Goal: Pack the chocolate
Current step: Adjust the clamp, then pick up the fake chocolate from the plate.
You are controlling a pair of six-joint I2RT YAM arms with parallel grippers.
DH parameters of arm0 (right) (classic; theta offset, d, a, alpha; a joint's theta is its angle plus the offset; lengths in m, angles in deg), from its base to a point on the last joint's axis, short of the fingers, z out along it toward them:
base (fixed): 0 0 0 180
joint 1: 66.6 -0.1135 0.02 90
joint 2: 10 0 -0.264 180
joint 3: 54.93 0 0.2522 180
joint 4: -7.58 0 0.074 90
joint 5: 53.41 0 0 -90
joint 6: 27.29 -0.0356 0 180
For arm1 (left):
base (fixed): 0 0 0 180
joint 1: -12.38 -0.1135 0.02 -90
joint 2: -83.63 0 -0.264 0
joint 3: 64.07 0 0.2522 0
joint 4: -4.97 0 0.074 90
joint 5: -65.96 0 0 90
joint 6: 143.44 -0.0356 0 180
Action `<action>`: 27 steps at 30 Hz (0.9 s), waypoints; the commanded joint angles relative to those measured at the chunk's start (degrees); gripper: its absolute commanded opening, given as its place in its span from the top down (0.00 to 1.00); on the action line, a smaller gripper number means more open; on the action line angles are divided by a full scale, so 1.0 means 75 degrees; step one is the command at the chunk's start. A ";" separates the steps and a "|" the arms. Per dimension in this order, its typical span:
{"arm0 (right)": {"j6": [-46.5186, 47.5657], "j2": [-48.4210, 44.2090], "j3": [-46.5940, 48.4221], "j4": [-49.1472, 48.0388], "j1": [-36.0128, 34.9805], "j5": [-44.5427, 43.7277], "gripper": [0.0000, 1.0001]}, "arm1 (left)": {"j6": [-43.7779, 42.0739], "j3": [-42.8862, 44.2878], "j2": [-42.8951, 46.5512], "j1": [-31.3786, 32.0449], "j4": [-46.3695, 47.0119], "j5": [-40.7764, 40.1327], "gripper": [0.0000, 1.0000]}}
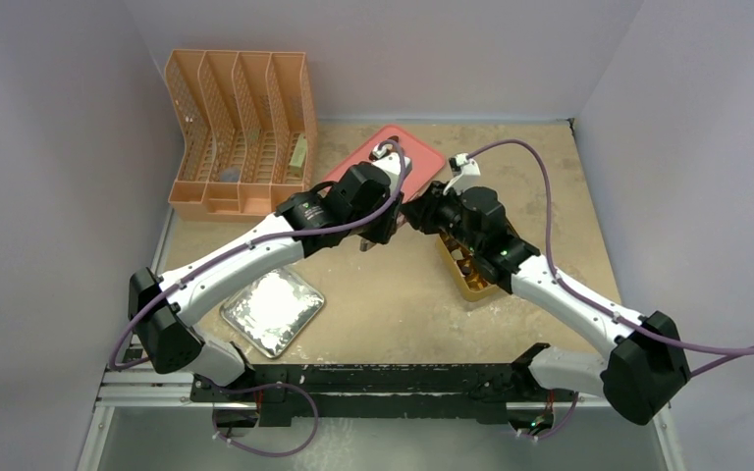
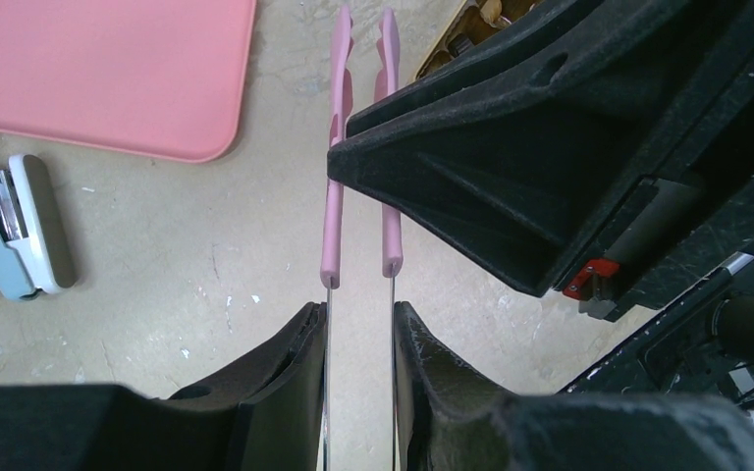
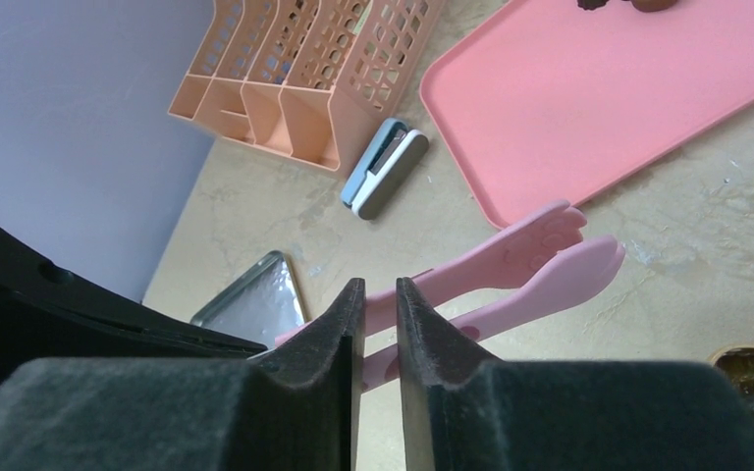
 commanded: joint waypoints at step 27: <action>0.1144 -0.4509 0.0049 0.2416 0.0015 -0.1846 0.01 | 0.0519 0.3064 -0.3726 -0.2537 0.0668 0.0295 0.71</action>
